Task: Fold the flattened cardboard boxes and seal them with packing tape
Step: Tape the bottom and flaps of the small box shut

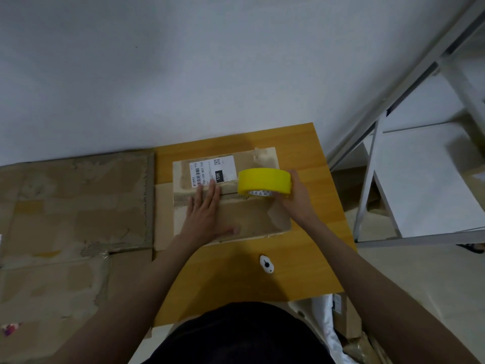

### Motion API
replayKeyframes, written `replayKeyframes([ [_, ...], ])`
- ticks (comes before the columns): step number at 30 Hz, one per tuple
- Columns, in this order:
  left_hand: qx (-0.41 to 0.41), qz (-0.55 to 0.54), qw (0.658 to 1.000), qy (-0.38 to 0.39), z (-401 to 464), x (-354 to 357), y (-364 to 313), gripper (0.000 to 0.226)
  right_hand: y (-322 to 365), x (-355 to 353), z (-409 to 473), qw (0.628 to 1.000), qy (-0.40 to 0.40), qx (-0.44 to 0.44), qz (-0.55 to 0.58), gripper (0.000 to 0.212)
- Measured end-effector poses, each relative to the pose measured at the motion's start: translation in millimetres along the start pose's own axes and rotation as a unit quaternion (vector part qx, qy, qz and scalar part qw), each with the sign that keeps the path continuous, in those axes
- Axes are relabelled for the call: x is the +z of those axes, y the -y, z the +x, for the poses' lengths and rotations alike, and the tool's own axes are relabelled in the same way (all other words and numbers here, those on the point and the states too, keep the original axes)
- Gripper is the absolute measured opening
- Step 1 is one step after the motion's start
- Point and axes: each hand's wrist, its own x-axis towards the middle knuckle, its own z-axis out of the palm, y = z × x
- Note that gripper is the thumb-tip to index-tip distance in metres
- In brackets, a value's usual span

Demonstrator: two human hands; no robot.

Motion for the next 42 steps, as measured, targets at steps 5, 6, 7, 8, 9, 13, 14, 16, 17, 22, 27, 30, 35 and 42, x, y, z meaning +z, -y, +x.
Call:
replayKeyframes([
  [5,0.009,0.0,1.0,0.011,3,2,3,0.13,-3,-23,5,0.992,-0.066,-0.057,-0.09,0.047],
  [6,0.011,0.002,1.0,0.01,3,3,4,0.128,-5,-34,6,0.988,-0.087,-0.069,-0.104,0.04],
  [7,0.012,0.006,1.0,0.009,3,3,3,0.126,-10,-46,6,0.984,-0.109,-0.072,-0.118,0.035],
  [8,0.013,0.012,1.0,0.007,3,4,3,0.126,-15,-59,6,0.98,-0.129,-0.065,-0.136,0.035],
  [9,0.012,0.017,1.0,0.007,3,5,2,0.125,-21,-70,6,0.974,-0.147,-0.057,-0.16,0.041],
  [13,0.016,0.022,1.0,0.007,5,5,0,0.125,-41,-86,1,0.958,-0.157,-0.054,-0.233,0.057],
  [14,0.017,0.025,1.0,0.008,5,5,0,0.125,-44,-85,1,0.959,-0.154,-0.053,-0.231,0.057],
  [16,0.019,0.024,1.0,0.007,5,5,-2,0.126,-50,-84,3,0.961,-0.154,-0.052,-0.224,0.059],
  [17,0.02,0.025,0.999,0.007,5,5,-1,0.126,-52,-84,5,0.962,-0.152,-0.055,-0.222,0.059],
  [22,0.02,0.029,0.999,0.014,7,6,0,0.128,-62,-87,16,0.965,-0.129,-0.053,-0.222,0.063],
  [27,0.02,0.034,0.999,0.02,8,6,0,0.127,-74,-85,25,0.967,-0.119,-0.047,-0.221,0.064],
  [30,0.02,0.048,0.998,0.02,7,6,-1,0.127,-83,-79,27,0.973,-0.117,-0.021,-0.197,0.064],
  [35,0.014,0.072,0.997,0.031,8,2,-7,0.128,-96,-65,26,0.978,-0.11,-0.003,-0.178,0.058],
  [42,0.091,0.105,0.99,0.031,22,3,-36,0.117,-100,-52,30,0.985,-0.104,0.033,-0.132,0.058],
])
